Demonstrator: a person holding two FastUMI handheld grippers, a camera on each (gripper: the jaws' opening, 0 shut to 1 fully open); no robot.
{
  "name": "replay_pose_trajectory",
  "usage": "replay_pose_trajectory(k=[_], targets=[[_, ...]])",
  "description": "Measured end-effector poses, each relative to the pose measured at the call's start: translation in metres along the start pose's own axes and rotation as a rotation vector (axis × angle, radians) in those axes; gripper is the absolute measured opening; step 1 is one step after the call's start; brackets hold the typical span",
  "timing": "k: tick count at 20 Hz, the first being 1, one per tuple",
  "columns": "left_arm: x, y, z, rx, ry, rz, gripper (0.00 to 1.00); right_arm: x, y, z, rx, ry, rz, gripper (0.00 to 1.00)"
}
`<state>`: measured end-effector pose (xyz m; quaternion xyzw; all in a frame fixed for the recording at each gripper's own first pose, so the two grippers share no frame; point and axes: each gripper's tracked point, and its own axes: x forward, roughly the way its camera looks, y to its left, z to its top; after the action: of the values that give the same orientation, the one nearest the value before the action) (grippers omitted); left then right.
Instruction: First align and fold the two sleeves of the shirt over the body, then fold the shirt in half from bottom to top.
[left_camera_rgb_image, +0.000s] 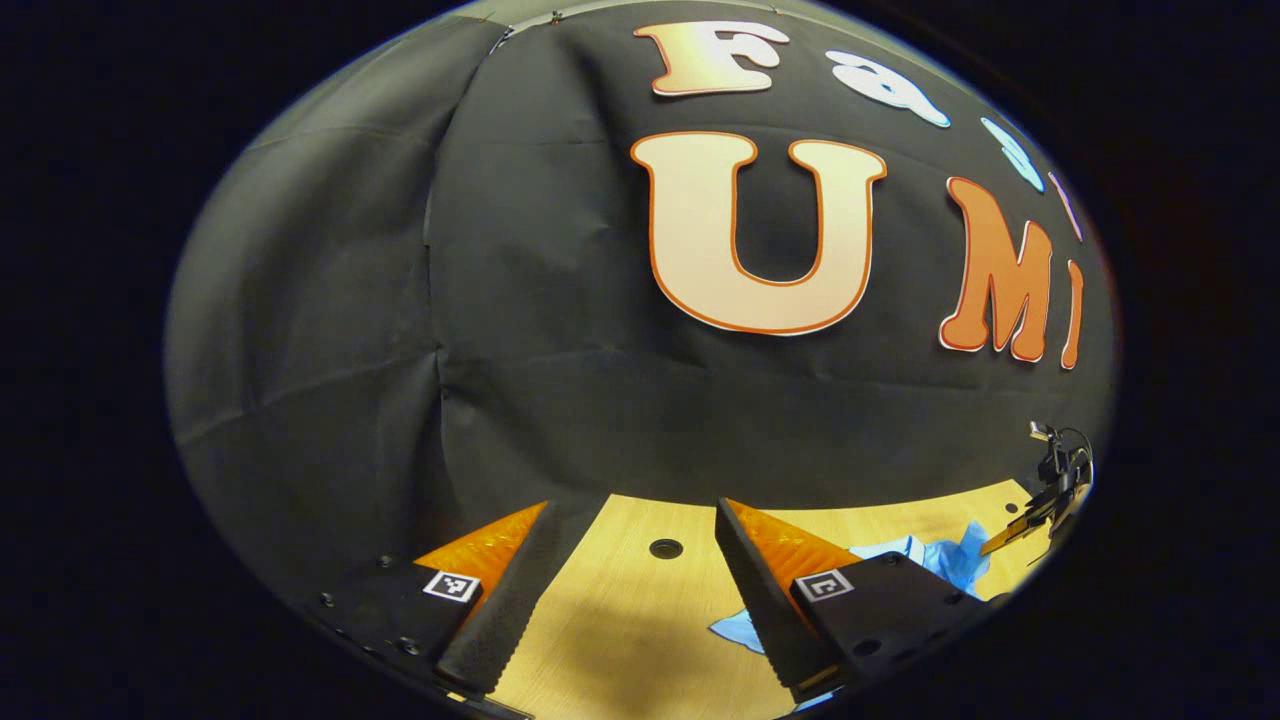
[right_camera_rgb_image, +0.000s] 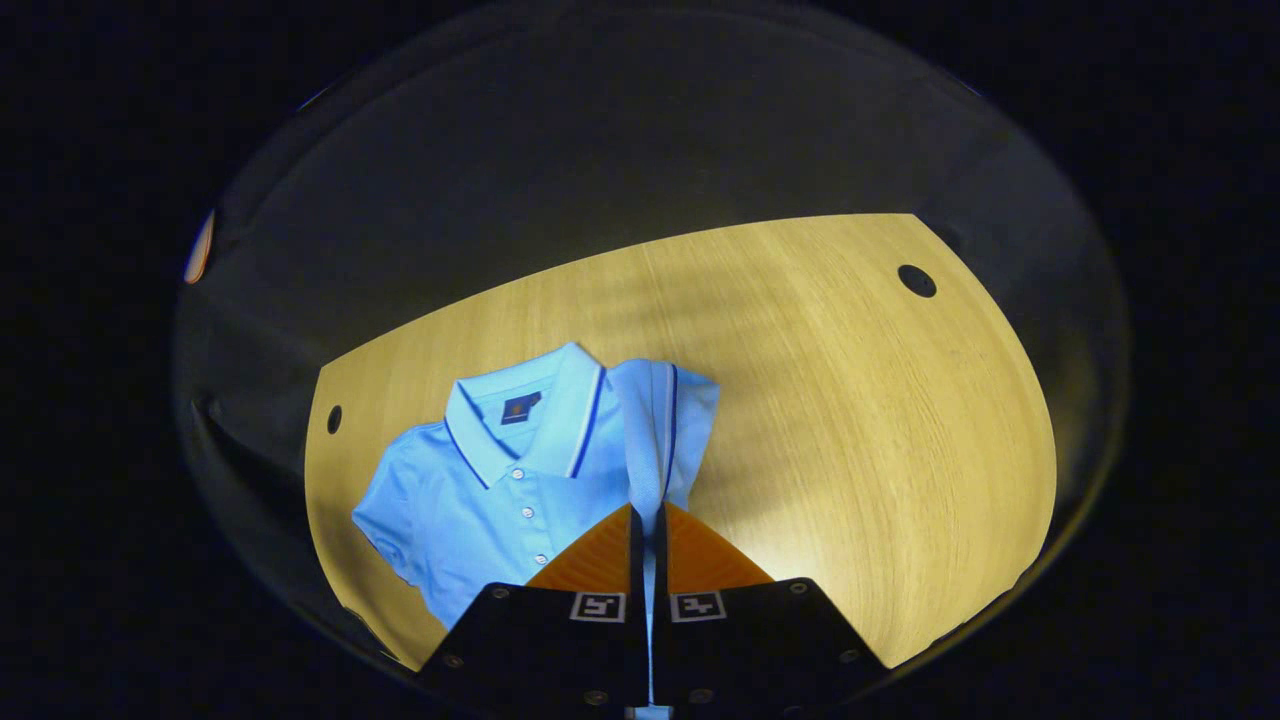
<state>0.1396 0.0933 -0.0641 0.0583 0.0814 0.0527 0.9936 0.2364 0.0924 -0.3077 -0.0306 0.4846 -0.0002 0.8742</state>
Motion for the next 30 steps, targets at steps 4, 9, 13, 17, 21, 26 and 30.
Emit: replay_pose_trajectory(k=[4,9,13,17,21,26,30], targets=[[-0.006,0.015,0.002,-0.013,-0.009,-0.003,1.00,0.004,0.048,-0.018,-0.042,0.021,0.064,0.03],[-0.012,0.024,0.002,-0.014,-0.011,-0.011,0.99,0.005,0.098,-0.043,-0.077,0.047,0.154,0.13],[-0.013,0.019,-0.003,-0.026,0.008,-0.021,0.99,-0.012,0.104,-0.049,-0.094,0.012,0.167,0.77],[-0.010,0.006,-0.015,-0.017,0.044,-0.029,0.99,-0.042,0.089,-0.049,-0.086,-0.060,0.148,0.99],[0.000,-0.021,-0.026,-0.012,0.091,-0.046,0.99,-0.072,0.075,-0.048,-0.065,-0.141,0.148,0.98],[0.017,-0.070,-0.061,-0.038,0.217,-0.106,0.98,-0.094,0.046,-0.055,-0.062,-0.182,0.117,0.99],[0.036,-0.105,-0.101,-0.058,0.345,-0.140,0.99,-0.100,0.023,-0.063,-0.024,-0.179,0.118,0.99]])
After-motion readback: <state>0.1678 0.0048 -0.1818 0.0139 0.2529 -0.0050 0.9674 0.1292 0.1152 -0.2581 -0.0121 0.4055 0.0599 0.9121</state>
